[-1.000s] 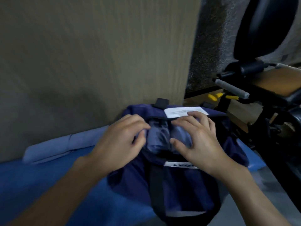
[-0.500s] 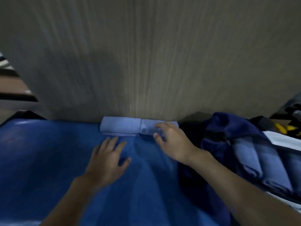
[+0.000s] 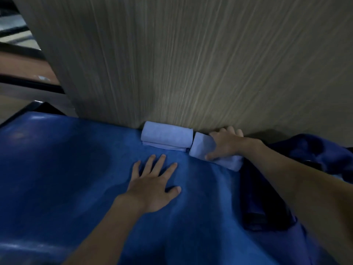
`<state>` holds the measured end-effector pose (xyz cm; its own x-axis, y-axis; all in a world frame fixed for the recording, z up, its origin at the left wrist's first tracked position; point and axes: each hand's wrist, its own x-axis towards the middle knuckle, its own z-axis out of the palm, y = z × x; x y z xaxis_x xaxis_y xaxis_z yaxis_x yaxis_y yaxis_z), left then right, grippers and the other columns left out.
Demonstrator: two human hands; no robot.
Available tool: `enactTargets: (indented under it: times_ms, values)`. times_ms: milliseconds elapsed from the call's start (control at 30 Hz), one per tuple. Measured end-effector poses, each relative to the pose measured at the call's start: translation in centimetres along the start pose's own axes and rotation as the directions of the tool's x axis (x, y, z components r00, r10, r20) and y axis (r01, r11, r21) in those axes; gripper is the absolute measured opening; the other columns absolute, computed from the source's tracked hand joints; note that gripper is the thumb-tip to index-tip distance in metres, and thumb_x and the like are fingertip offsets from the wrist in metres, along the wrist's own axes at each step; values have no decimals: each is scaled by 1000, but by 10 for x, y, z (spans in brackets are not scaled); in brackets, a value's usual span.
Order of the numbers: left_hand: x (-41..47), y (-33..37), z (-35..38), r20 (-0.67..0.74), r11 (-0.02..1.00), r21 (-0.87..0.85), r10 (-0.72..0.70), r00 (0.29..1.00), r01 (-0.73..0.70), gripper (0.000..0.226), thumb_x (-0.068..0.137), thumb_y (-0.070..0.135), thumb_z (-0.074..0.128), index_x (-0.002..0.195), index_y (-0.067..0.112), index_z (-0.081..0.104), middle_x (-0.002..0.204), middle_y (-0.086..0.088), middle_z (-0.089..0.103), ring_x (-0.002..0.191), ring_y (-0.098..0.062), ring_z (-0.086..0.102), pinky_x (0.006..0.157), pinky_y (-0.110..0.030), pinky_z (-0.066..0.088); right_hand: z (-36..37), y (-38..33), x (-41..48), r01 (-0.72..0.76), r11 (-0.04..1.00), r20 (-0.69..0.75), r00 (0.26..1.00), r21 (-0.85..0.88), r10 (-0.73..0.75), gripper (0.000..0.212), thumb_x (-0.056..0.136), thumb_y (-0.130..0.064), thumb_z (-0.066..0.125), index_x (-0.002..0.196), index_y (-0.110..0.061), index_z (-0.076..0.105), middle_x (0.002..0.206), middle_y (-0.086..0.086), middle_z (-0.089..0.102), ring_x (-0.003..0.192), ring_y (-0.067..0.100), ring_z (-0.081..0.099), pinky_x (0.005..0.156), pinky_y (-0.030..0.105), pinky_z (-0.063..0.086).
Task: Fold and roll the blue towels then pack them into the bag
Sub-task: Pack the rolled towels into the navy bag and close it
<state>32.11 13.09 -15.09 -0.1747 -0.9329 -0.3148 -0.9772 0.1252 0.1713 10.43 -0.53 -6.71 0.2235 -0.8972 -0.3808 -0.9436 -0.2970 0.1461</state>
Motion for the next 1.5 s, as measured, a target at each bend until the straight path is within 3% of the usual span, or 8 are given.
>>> enactTargets:
  times_ms: [267,400,533,700,967,1233,1367,1500]
  values:
    - [-2,5,-1,-49,999,-44,-13,999,11,71,93,70,24,152,44,-7,161,7,-23,147,-20,-26,116,-56,-13,11,4,-4,-22,889,-63,996,457,57,96,46,-68,73,125,-16,53,120,3,60,114,25,57,100,41,46]
    - [-4,26,-17,-305,965,-257,-24,952,-58,61,96,57,39,151,33,27,157,7,25,146,-16,15,120,-48,11,-9,8,-38,41,570,-190,960,821,205,75,59,-45,88,120,-14,57,114,0,65,103,15,62,83,31,54]
    - [-17,77,-52,-437,515,-784,-62,897,-346,75,81,64,58,146,32,37,145,20,42,134,5,37,113,-25,31,-32,1,-110,255,203,-295,936,945,194,27,76,-24,82,96,-18,65,92,1,74,81,11,72,67,25,59]
    - [-35,135,-87,-431,117,-885,160,888,-451,74,72,55,66,138,27,47,133,10,60,121,-4,58,97,-22,49,-36,19,-183,325,-95,-304,935,941,185,31,83,-22,76,110,-13,63,99,7,75,91,24,73,80,41,60]
    - [-57,223,-110,-472,177,-829,285,834,-530,34,82,25,74,114,17,64,109,3,73,103,-13,70,83,-27,57,4,82,-254,513,-189,-410,818,837,404,51,78,-24,79,121,-17,53,115,7,69,101,20,70,85,40,58]
    - [-60,309,-114,-408,235,-796,473,781,-558,24,90,31,67,112,22,65,108,6,73,100,-12,70,80,-24,55,52,145,-298,670,113,-601,562,734,568,81,82,-24,72,141,-51,24,146,-9,44,123,12,55,99,44,51]
    - [-27,321,-109,-626,668,-203,474,619,-716,32,84,52,48,101,33,67,127,17,51,122,-7,46,98,-27,34,77,180,-311,580,175,-532,530,795,660,73,89,-29,66,143,-54,25,151,-8,39,138,10,39,109,49,41]
    - [2,318,-106,-472,738,244,658,587,-630,42,85,49,37,98,33,74,151,6,38,144,-18,21,108,-39,17,98,198,-318,555,116,-482,578,824,659,69,93,-18,63,146,-48,30,149,-31,33,137,-7,32,111,45,38]
